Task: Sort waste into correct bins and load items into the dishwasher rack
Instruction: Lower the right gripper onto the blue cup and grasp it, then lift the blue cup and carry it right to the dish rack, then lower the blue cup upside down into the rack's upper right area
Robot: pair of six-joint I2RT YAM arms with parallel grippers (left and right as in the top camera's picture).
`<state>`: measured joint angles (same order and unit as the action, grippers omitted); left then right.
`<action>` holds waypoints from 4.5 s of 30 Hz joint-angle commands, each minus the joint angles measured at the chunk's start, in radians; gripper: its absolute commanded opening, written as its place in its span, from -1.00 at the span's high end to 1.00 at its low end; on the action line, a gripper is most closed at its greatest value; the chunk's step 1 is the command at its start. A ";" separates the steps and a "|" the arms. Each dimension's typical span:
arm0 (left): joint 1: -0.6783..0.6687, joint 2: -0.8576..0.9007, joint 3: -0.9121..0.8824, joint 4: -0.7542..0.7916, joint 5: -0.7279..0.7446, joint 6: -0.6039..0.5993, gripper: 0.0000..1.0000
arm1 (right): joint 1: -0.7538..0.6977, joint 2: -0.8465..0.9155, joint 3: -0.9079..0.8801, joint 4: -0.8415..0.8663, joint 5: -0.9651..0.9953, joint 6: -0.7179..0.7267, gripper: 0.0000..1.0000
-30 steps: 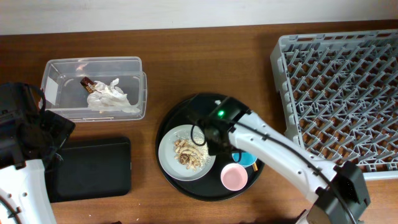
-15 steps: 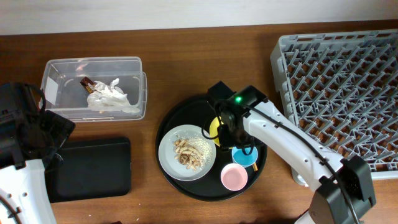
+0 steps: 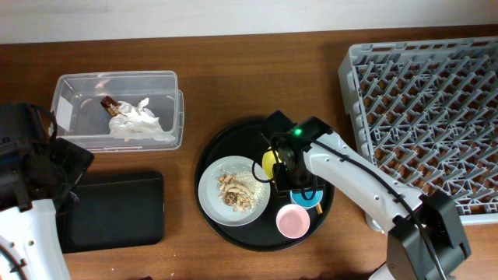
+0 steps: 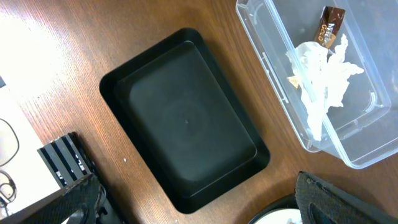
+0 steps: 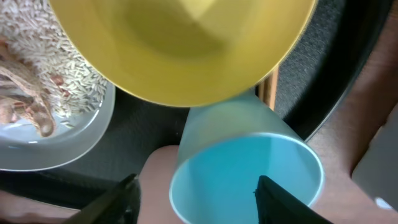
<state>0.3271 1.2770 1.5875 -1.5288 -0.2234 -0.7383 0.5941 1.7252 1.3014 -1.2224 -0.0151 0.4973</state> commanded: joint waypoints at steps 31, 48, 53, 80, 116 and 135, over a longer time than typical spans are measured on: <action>0.005 -0.013 -0.002 -0.002 0.000 -0.010 -0.99 | -0.007 -0.038 0.202 -0.177 -0.044 -0.035 0.92; 0.005 -0.013 -0.002 -0.002 0.000 -0.010 -0.98 | -0.614 -0.048 0.847 -0.384 -0.201 -0.456 0.92; 0.005 -0.013 -0.002 -0.002 0.000 -0.009 -0.98 | -0.906 -0.027 0.846 -0.333 -0.279 -0.542 0.92; 0.005 -0.013 -0.002 -0.002 0.000 -0.010 -0.99 | -1.343 0.562 0.846 0.320 -1.292 -0.616 0.71; 0.005 -0.013 -0.002 -0.002 0.000 -0.010 -0.98 | -0.863 0.583 0.998 0.668 0.392 -0.410 -0.83; 0.005 -0.013 -0.002 -0.002 0.000 -0.009 -0.99 | -0.980 0.644 0.997 0.490 0.446 -0.414 -0.83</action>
<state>0.3271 1.2770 1.5875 -1.5288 -0.2230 -0.7383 -0.3798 2.3745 2.2852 -0.6971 0.4213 0.0757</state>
